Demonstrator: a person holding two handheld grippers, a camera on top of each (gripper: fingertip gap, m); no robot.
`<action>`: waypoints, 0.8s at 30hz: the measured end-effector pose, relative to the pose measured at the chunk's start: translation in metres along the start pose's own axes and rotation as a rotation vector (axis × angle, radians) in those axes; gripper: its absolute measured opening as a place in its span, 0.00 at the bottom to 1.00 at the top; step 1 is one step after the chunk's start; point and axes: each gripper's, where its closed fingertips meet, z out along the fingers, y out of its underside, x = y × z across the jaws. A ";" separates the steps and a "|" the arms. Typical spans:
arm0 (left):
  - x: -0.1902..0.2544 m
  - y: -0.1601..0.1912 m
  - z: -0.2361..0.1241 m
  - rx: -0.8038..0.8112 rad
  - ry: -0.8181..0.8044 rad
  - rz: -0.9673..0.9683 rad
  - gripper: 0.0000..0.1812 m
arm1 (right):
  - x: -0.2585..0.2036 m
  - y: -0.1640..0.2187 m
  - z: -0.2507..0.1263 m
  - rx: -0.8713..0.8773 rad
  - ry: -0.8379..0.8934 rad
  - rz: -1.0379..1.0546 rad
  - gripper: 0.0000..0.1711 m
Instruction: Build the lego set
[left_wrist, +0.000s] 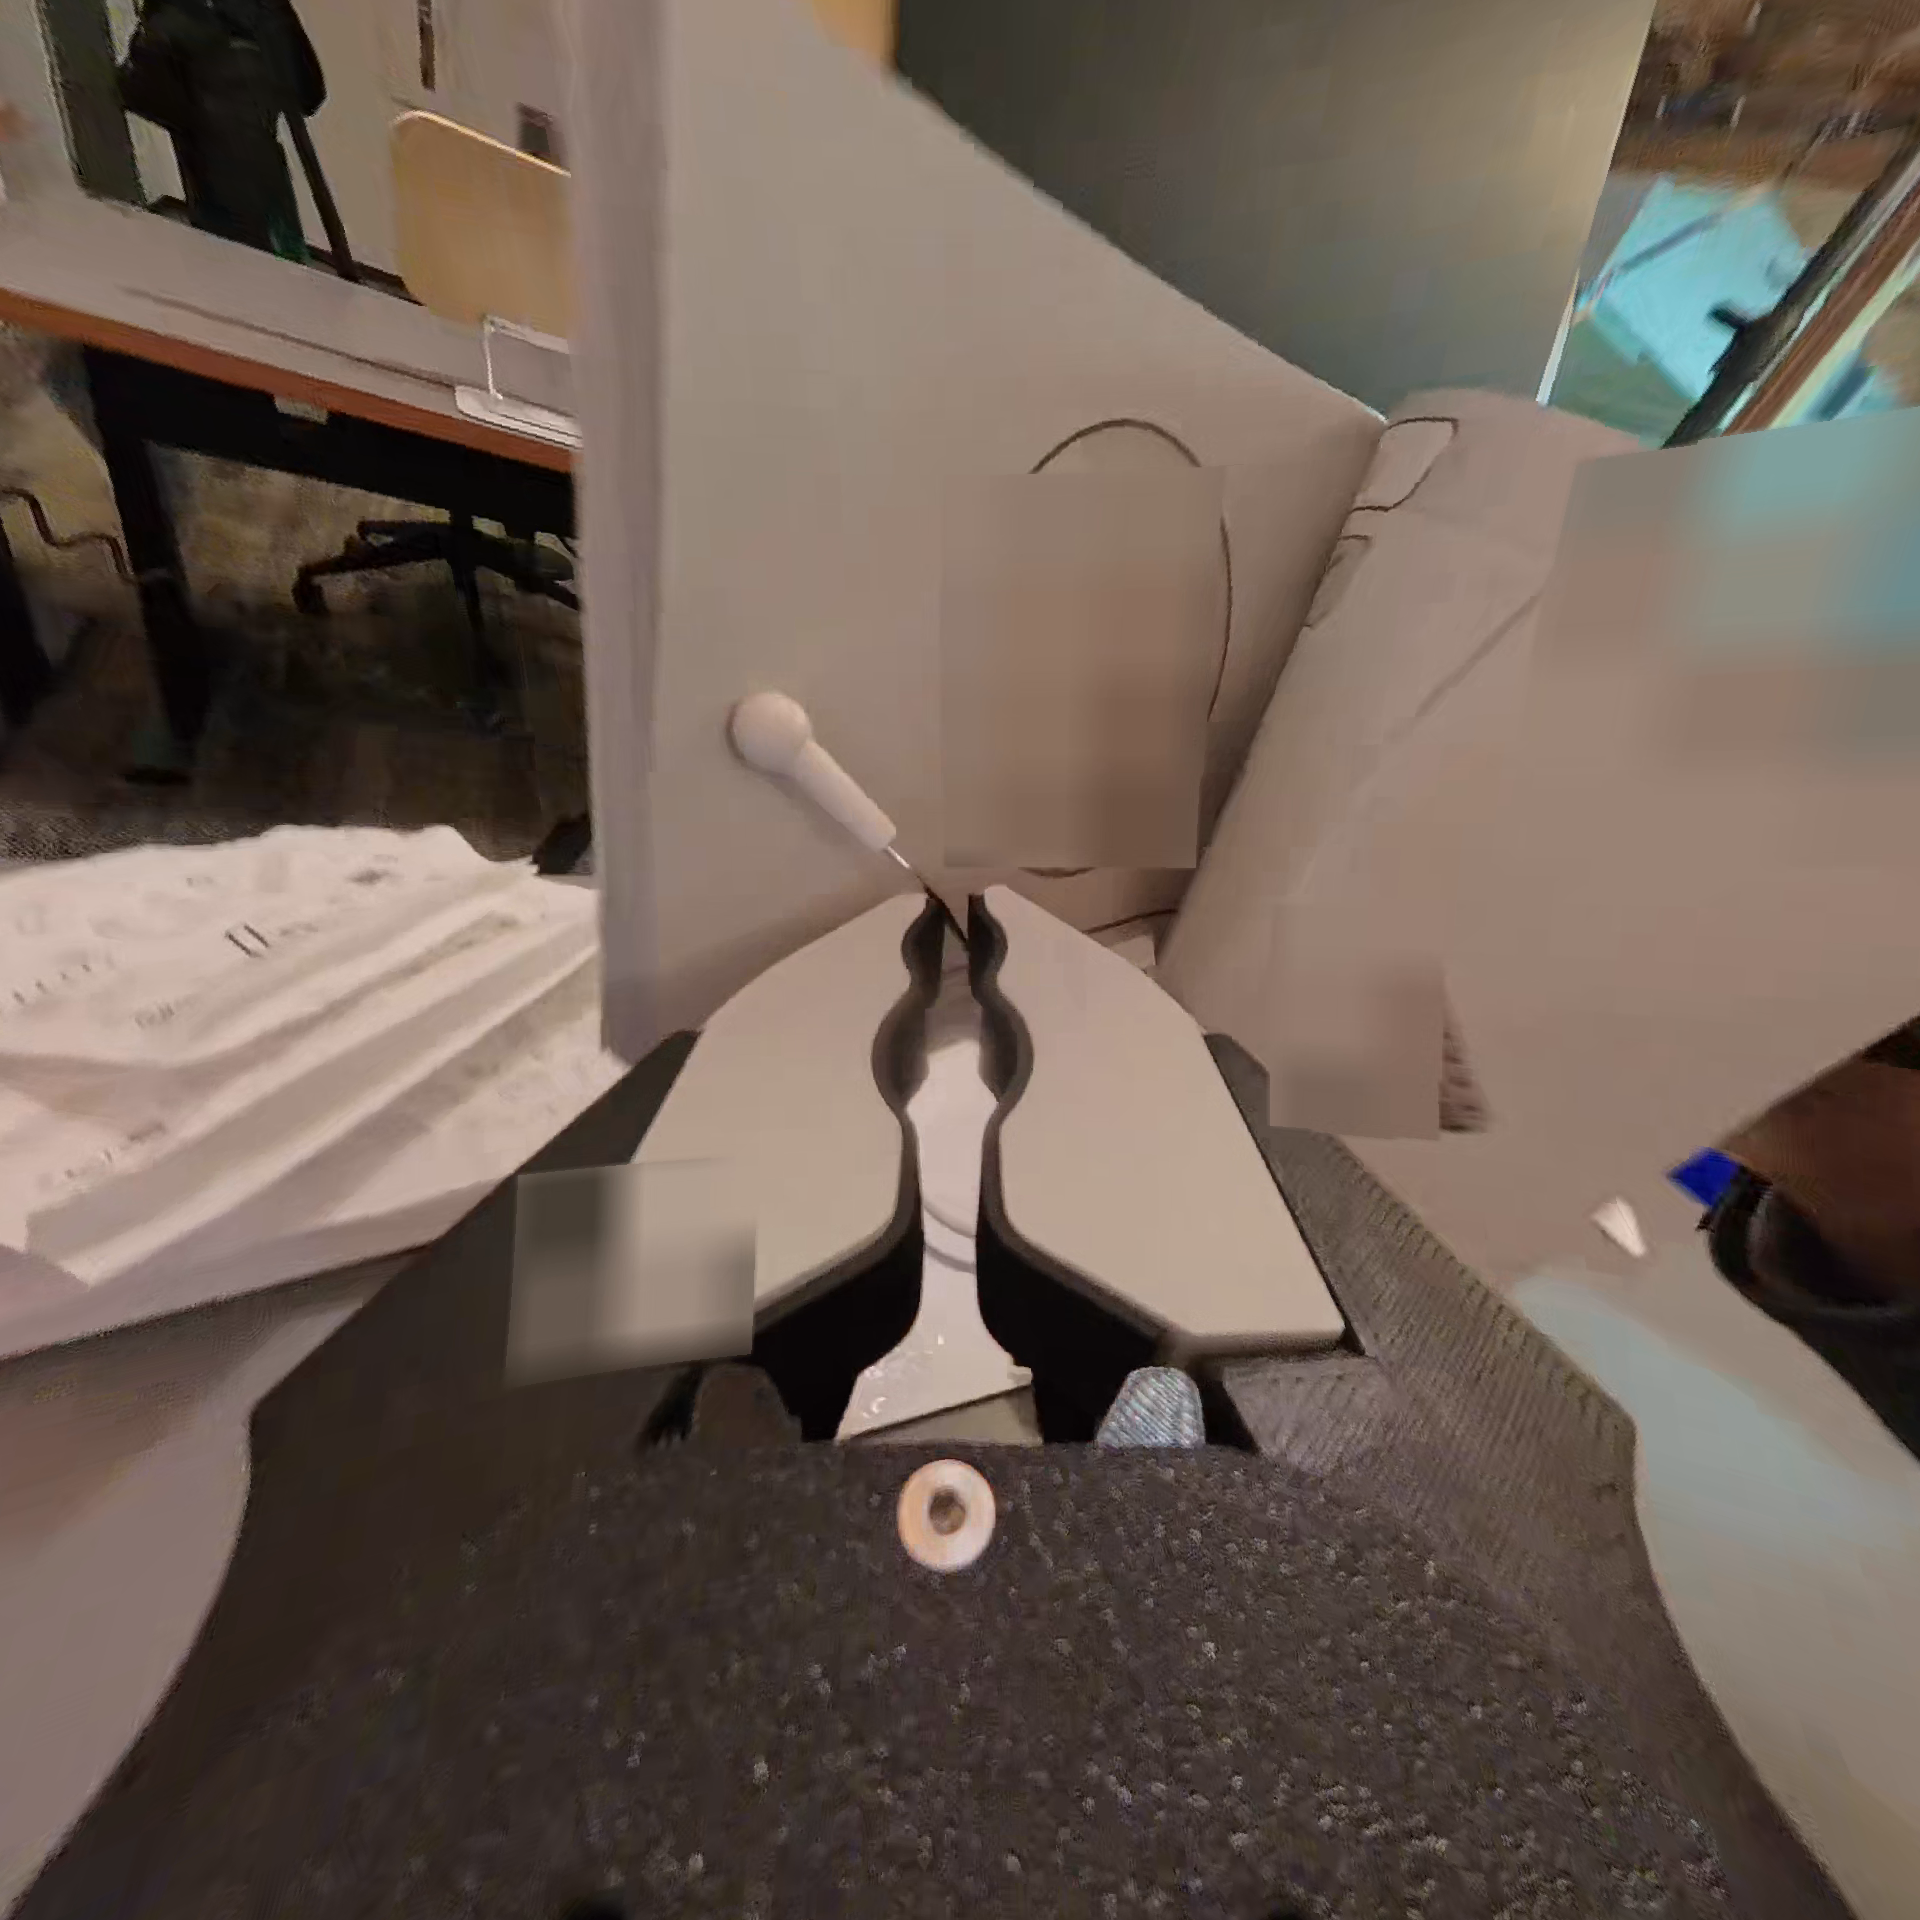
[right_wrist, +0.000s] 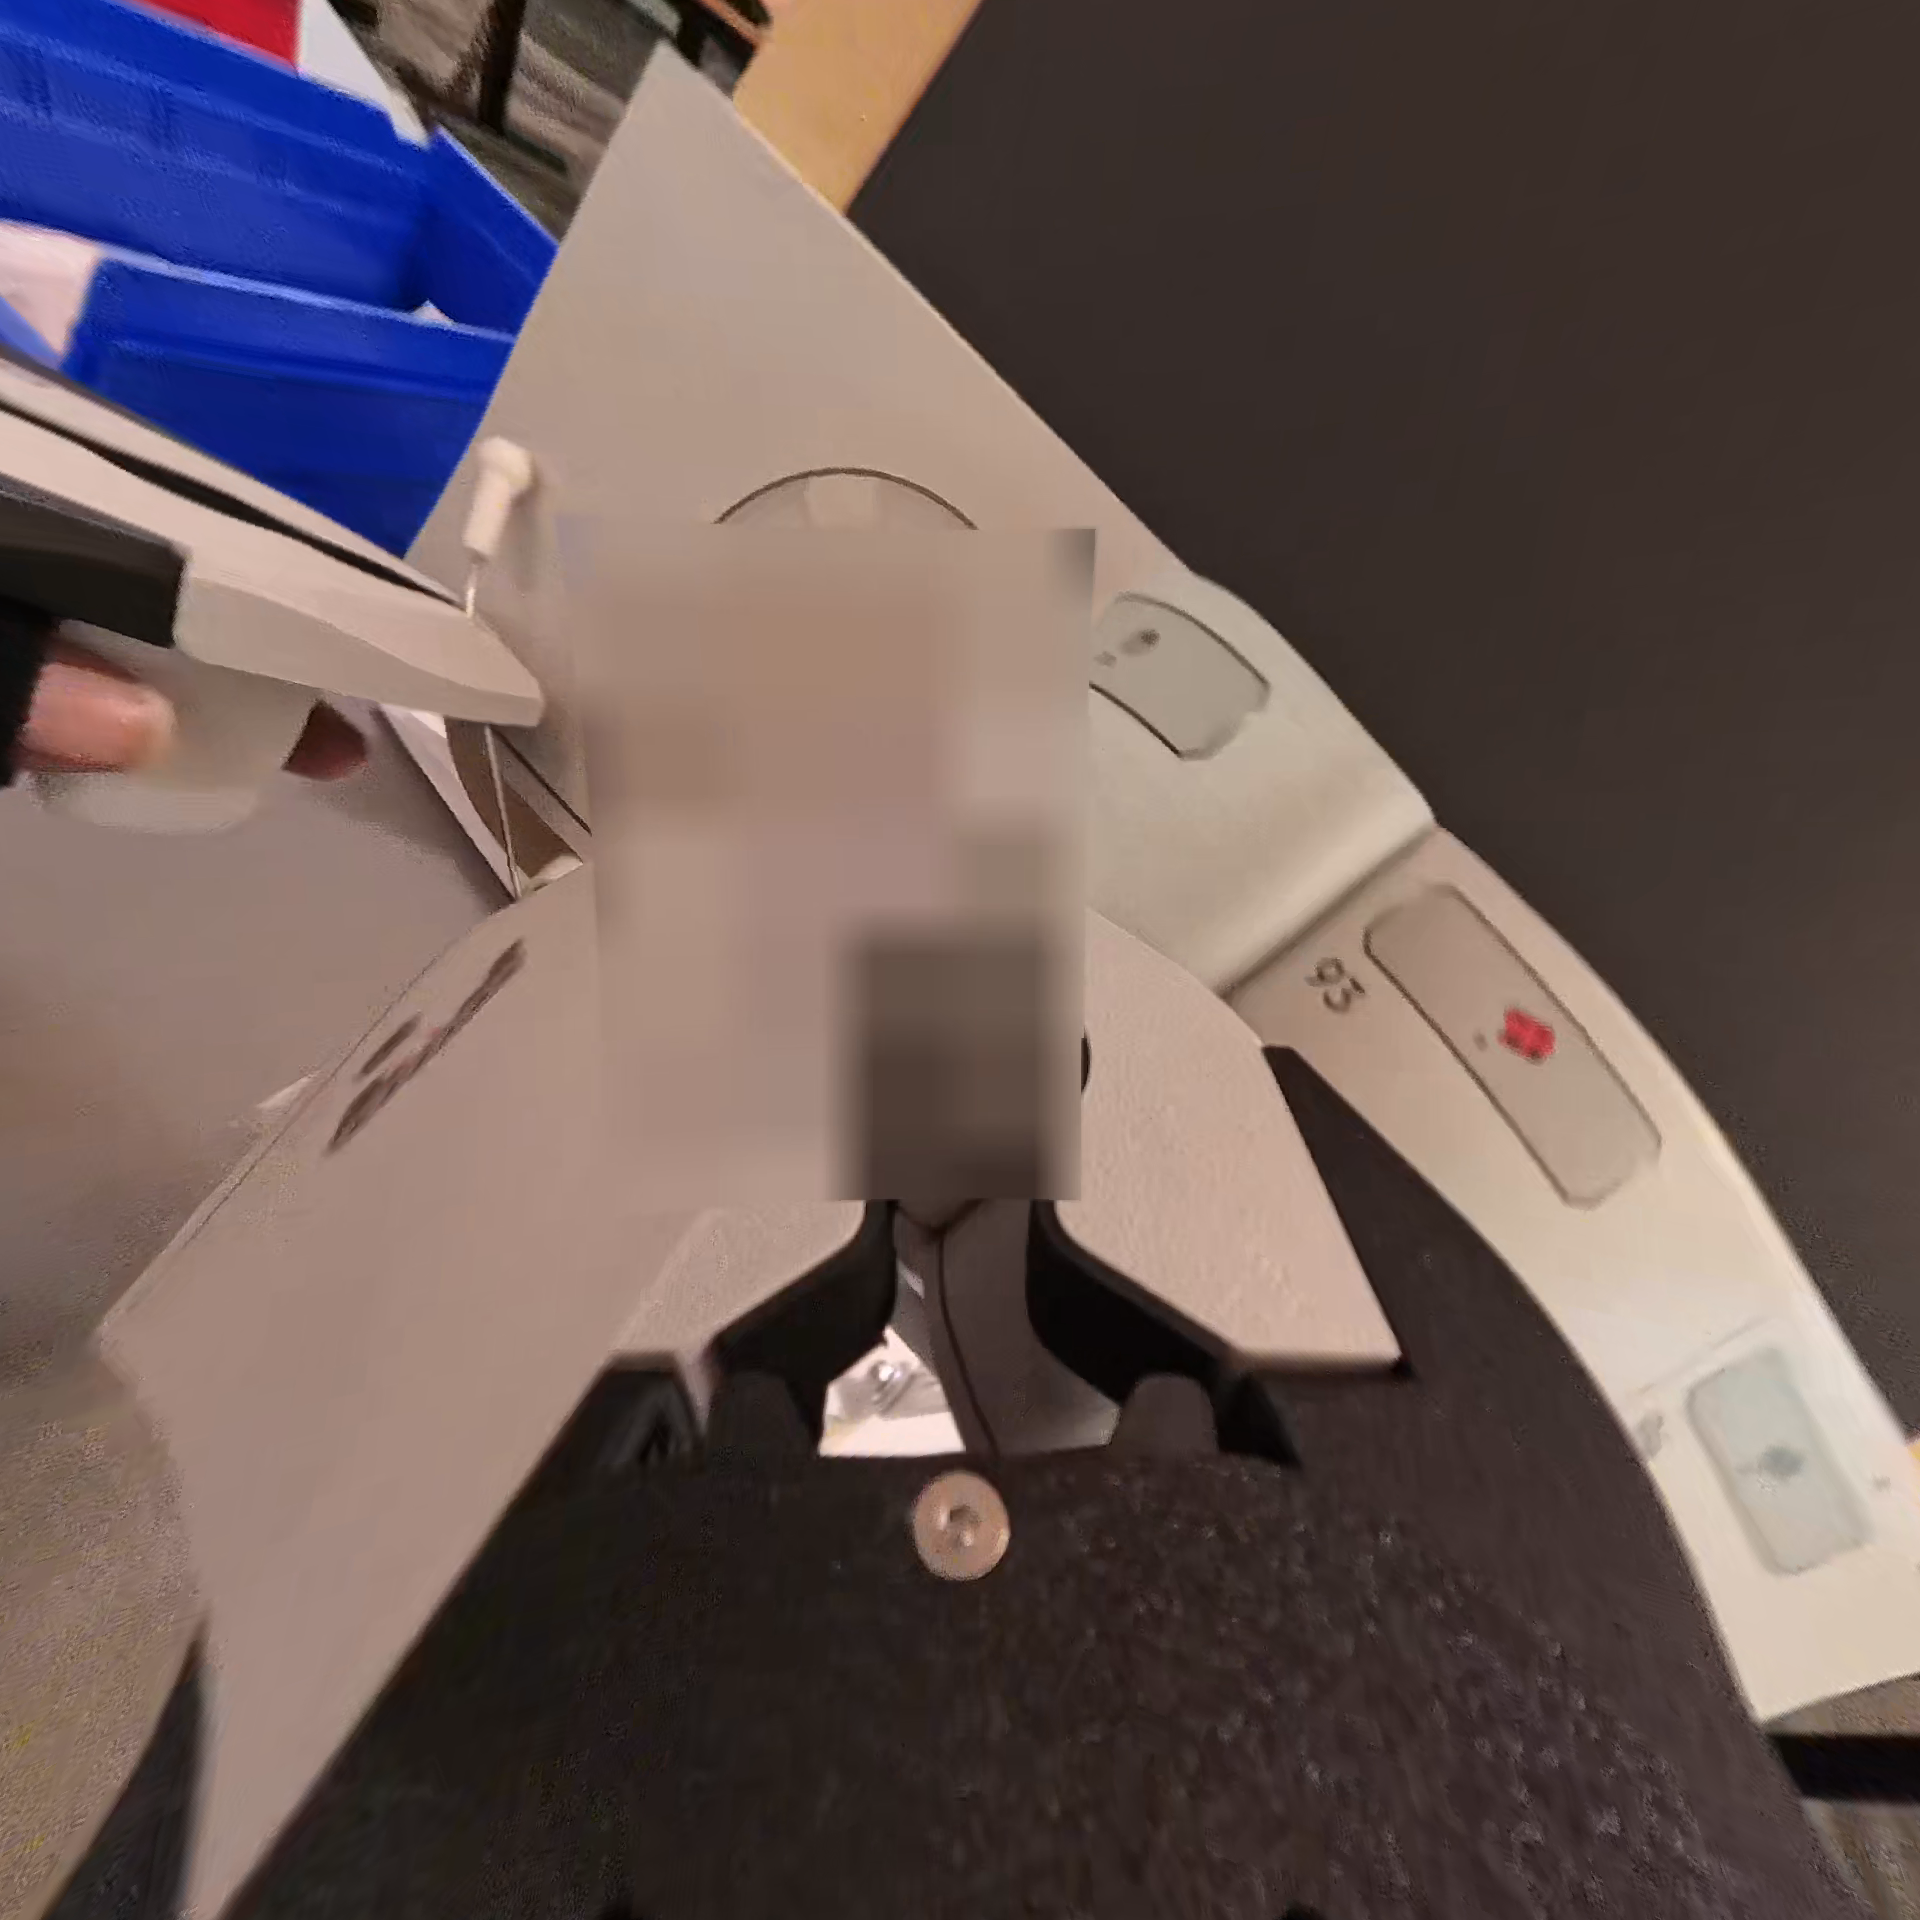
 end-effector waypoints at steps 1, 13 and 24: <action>-0.002 0.004 -0.003 0.015 0.003 -0.038 0.03 | -0.003 -0.003 0.003 -0.009 0.009 -0.040 0.14; -0.009 0.031 -0.014 0.338 0.310 -0.777 0.01 | -0.034 -0.031 0.039 -0.070 0.053 -0.261 0.13; 0.003 0.020 -0.021 0.356 0.128 -0.439 0.01 | -0.048 -0.041 0.047 -0.066 -0.007 -0.239 0.12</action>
